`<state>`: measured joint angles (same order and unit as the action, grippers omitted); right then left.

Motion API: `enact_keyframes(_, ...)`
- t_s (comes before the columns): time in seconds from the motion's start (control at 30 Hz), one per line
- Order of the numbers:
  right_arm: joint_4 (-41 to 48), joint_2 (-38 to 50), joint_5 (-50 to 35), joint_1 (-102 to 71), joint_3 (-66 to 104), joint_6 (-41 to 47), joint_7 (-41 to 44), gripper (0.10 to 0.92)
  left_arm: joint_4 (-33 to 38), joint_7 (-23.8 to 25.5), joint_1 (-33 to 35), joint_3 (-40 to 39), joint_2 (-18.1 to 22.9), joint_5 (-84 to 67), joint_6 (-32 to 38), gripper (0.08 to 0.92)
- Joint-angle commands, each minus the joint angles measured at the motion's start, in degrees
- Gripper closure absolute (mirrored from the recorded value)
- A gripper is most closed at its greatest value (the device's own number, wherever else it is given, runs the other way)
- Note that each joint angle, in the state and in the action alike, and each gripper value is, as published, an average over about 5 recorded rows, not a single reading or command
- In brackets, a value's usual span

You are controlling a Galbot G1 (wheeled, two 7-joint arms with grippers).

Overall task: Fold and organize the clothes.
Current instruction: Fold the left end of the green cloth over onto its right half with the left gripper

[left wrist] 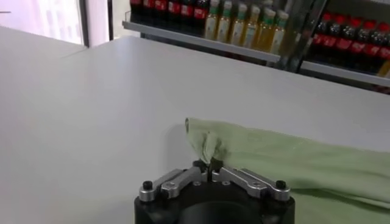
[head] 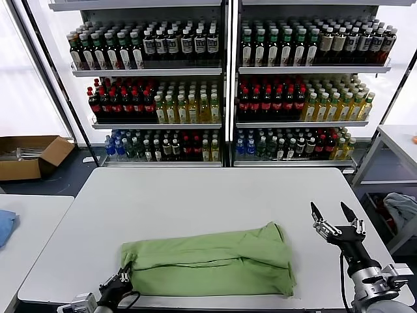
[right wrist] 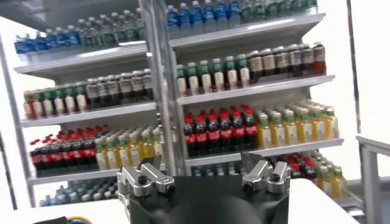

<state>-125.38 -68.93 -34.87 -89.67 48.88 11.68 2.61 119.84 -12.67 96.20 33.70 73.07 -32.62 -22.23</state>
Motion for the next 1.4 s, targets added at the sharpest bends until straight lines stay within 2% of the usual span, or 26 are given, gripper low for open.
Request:
enact_keyframes(0.03,3.41,0.25,-2.26,0.66,5.39,0.75,-0.97,0.203,-2.48,3.68,-2.72,21.65,-7.07,-8.91,0.35,0.908)
enact_keyframes(0.23,3.71,-0.09,-2.63,-0.25,6.50,0.49,-2.12,0.203,-8.46,9.56,-4.22,33.75,-16.40,-11.05,-1.37,0.908)
enact_keyframes(0.37,3.83,0.05,-3.11,-0.93,7.21,0.02,-2.40,0.203,-6.48,9.89,-4.29,36.05,-19.31,-11.58,-2.02,0.908)
enact_keyframes(0.53,3.92,-0.17,-3.66,-1.47,7.66,-0.37,-2.98,0.203,5.30,5.99,-3.64,30.99,-16.68,-11.33,-2.88,0.908)
enact_keyframes(0.67,3.96,-0.10,-3.74,-1.96,7.69,-0.59,-2.99,0.203,14.86,1.76,-3.01,20.73,-13.73,-8.27,-3.65,0.908)
enact_keyframes(0.8,3.91,0.04,-3.73,-2.12,7.78,-0.67,-3.00,0.203,19.22,0.44,-1.92,10.07,-12.24,-6.49,-3.71,0.908)
enact_keyframes(1.0,3.59,-0.12,-3.50,-3.34,7.38,-1.09,-2.64,0.203,16.90,-0.56,-3.33,-1.26,-9.52,-3.41,-3.36,0.908)
enact_keyframes(1.4,2.55,-1.37,-1.35,-4.64,6.67,-0.95,-2.50,0.203,8.98,-0.96,-9.81,-12.55,-1.87,-3.89,-4.86,0.908)
